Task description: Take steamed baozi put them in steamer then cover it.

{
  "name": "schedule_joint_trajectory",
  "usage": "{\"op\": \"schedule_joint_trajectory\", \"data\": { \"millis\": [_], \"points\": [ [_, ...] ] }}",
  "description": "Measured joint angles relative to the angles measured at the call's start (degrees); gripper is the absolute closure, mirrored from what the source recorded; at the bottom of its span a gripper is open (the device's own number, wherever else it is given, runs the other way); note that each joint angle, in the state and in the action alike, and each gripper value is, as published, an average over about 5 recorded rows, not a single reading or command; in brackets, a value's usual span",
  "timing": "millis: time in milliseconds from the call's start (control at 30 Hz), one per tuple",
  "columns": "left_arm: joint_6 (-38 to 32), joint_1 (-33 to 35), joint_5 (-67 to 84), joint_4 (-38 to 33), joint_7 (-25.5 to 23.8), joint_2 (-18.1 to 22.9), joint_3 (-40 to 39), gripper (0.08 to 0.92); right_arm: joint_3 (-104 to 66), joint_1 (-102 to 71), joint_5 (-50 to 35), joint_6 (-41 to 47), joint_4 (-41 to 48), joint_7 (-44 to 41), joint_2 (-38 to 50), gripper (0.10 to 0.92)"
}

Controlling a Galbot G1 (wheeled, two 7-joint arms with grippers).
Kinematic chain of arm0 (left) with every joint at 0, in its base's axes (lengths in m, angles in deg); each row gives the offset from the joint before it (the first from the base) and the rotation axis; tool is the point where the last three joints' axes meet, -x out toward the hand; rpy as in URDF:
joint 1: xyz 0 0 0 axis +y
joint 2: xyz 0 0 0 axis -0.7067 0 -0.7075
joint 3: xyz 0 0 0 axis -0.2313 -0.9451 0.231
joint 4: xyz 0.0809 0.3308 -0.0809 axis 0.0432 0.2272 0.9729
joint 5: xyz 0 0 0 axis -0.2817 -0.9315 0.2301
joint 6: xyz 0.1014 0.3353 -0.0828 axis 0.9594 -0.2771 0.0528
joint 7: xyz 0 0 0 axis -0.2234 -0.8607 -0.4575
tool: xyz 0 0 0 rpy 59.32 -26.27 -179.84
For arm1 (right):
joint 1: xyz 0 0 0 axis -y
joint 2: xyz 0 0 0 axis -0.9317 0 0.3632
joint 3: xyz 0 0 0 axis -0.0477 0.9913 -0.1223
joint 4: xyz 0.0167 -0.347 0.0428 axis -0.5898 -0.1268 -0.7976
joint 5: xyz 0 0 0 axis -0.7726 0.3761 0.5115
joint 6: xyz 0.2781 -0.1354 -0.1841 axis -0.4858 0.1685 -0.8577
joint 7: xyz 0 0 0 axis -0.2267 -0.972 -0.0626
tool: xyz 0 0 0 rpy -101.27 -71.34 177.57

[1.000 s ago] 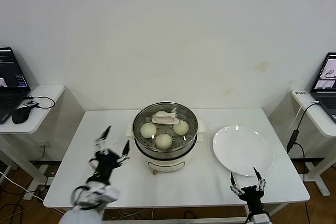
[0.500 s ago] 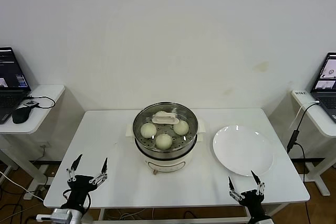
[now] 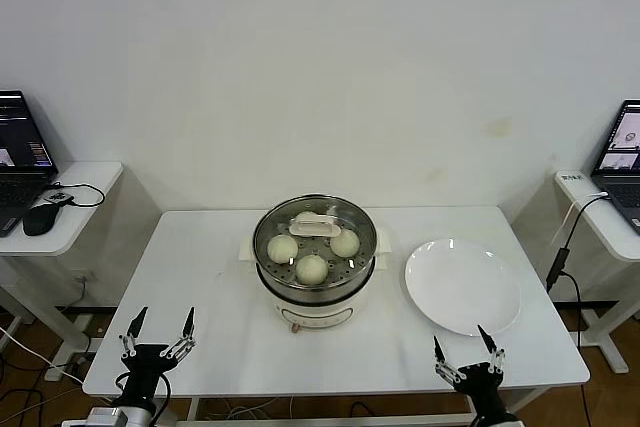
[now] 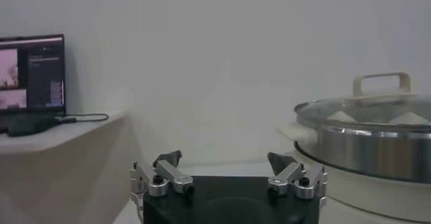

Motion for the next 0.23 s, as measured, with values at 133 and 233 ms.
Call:
{"op": "schedule_joint_trajectory", "data": {
  "millis": [133,233],
  "points": [
    [-0.28,-0.56,0.67,0.91,0.19,-0.09,-0.19,0.177,0.10,-0.22,-0.02,0.24,-0.55,0.16,-0.40,0.203],
    [-0.31,-0.80,0.85,1.06,0.30,-0.06,-0.24,0.177,0.11,-0.36,-0.02,0.35,-0.85,0.25,-0.58,0.203]
  ]
}}
